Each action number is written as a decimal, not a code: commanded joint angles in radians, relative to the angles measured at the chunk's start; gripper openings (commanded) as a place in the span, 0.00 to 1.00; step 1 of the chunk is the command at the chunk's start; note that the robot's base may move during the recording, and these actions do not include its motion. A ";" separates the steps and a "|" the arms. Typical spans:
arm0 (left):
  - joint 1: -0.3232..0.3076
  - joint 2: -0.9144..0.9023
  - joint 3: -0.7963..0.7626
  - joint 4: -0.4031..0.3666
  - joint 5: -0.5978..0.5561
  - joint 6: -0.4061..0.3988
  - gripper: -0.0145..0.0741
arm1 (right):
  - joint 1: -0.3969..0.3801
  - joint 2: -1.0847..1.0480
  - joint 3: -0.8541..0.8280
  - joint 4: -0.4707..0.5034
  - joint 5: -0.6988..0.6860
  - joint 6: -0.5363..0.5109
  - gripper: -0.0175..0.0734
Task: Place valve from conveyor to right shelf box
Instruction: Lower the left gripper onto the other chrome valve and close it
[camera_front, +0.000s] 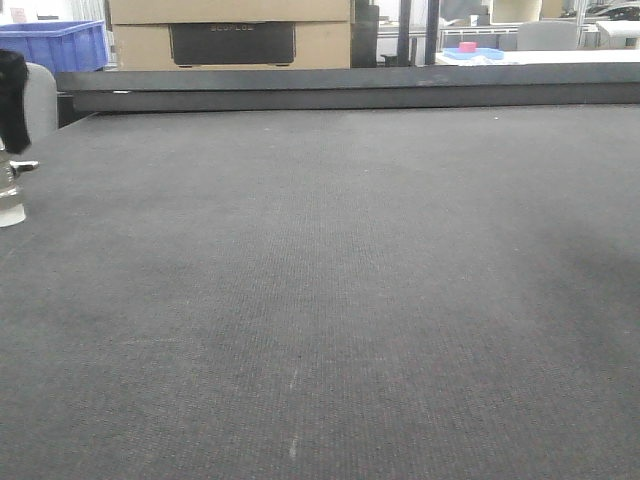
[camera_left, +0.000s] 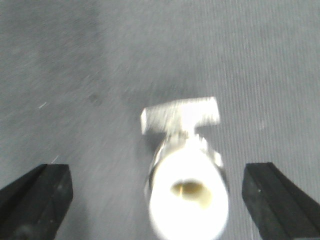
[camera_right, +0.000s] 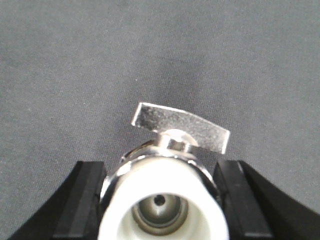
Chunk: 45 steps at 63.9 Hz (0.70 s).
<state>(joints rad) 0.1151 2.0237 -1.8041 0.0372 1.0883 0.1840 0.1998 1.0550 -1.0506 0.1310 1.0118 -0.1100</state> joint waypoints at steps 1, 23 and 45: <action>0.002 0.017 -0.015 -0.014 -0.019 0.006 0.83 | -0.001 -0.013 -0.005 0.002 -0.025 -0.001 0.03; 0.002 0.045 -0.014 -0.037 -0.047 0.006 0.80 | -0.001 -0.013 -0.005 0.002 -0.025 -0.001 0.03; 0.002 0.045 -0.014 -0.082 0.053 0.006 0.10 | -0.001 -0.013 -0.005 0.002 -0.025 -0.001 0.03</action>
<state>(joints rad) 0.1151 2.0756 -1.8095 -0.0304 1.0902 0.1912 0.1998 1.0553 -1.0502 0.1310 1.0246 -0.1100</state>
